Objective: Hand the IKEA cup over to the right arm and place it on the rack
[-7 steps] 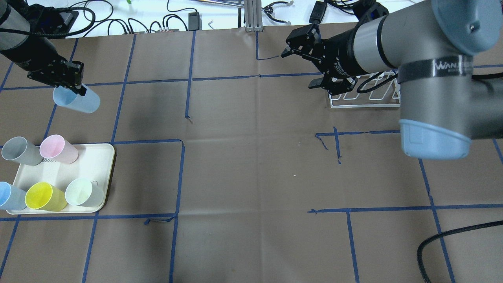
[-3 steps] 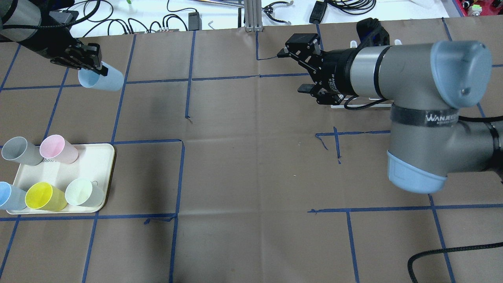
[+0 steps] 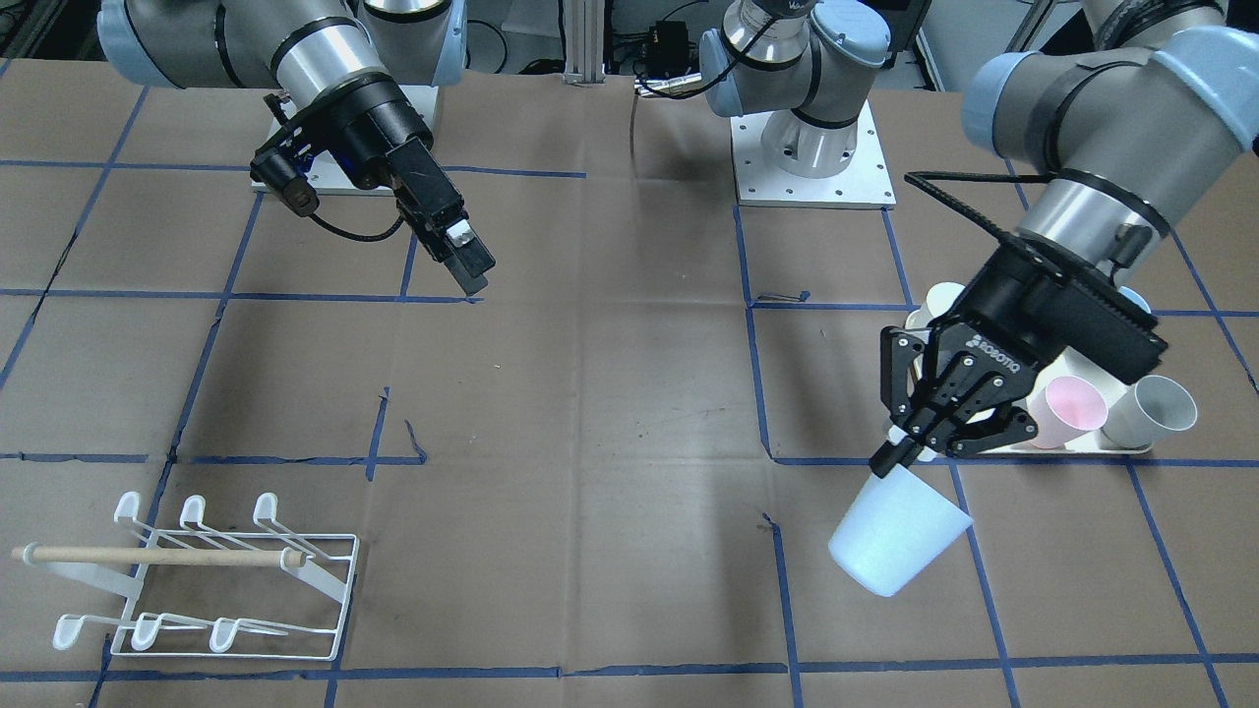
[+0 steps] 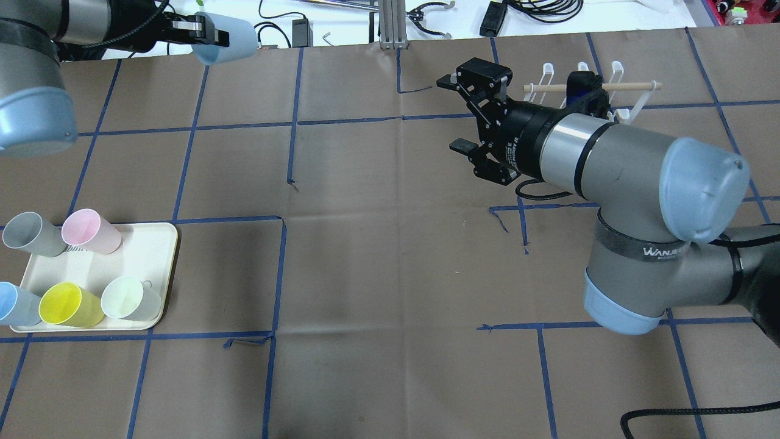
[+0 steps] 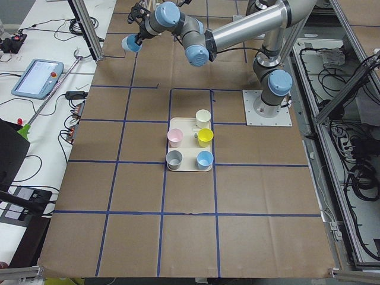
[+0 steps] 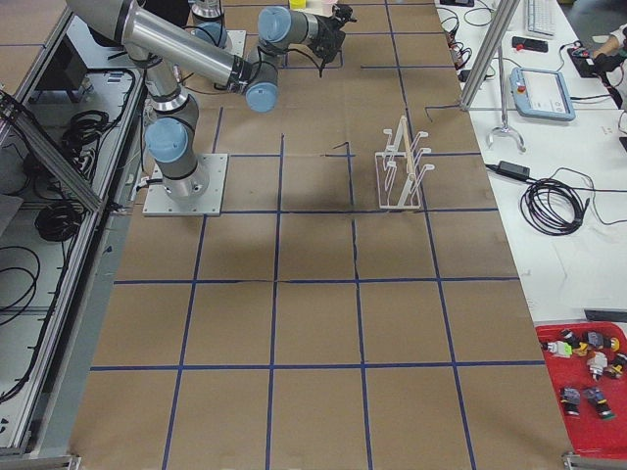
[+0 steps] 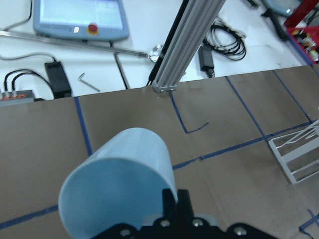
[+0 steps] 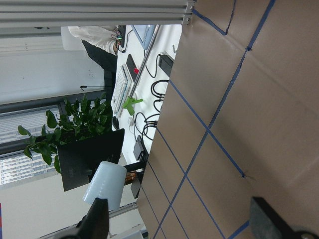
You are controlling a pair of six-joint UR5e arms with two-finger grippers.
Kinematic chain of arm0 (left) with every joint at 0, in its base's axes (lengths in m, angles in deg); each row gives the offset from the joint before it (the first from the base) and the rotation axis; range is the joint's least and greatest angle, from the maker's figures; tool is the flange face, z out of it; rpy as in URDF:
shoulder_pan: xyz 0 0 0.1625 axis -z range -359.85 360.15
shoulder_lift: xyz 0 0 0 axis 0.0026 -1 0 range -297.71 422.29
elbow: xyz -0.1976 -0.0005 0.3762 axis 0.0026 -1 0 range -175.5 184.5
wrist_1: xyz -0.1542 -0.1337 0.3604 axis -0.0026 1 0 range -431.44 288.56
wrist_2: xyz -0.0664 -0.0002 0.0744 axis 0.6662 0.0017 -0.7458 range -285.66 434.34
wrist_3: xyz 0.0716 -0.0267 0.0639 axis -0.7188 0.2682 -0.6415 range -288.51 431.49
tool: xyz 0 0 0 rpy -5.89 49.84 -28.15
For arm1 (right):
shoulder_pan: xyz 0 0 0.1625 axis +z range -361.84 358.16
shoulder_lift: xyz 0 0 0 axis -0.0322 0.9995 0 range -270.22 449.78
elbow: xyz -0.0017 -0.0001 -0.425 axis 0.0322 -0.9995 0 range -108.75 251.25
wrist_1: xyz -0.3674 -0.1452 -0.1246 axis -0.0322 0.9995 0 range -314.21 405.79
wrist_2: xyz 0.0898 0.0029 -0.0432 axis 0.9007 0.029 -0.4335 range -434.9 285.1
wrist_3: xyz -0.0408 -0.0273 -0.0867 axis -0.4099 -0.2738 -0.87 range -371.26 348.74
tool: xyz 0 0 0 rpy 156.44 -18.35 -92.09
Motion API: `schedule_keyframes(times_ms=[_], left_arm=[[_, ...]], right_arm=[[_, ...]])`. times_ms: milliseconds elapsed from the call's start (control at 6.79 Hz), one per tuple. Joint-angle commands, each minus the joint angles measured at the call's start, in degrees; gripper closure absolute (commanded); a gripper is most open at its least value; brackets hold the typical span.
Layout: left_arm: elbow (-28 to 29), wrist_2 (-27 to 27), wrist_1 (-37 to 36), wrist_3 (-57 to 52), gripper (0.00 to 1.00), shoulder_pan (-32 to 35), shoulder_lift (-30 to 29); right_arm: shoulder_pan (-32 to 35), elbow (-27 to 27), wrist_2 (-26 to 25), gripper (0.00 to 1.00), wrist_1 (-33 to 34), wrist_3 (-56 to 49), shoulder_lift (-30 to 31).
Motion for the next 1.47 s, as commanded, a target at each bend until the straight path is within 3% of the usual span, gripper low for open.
schedule_keyframes(times_ms=[0, 442, 589, 736, 1325], left_arm=[[-10.8, 8.6, -19.0, 0.1, 1.00, 0.3, -0.3], [-13.2, 9.9, -38.5, 2.5, 1.00, 7.5, -6.7], [-13.3, 9.6, -47.6, 9.0, 1.00, 8.6, -9.1], [-13.8, 9.8, -51.7, 11.1, 1.00, 9.2, -10.3], [-19.9, 9.5, -56.1, 11.2, 1.00, 13.0, -8.8]], right_arm=[[0.0, 0.3, -0.4, 0.00, -0.2, 0.1, -0.3], [0.2, 0.2, -0.5, 0.00, -0.6, 0.4, -3.3], [0.3, 0.1, -0.4, 0.00, -0.3, 0.1, -4.2], [0.4, 0.0, -0.2, 0.01, 0.1, 0.1, -5.5], [1.0, -2.2, 0.0, 0.01, 0.2, 0.5, -7.3]])
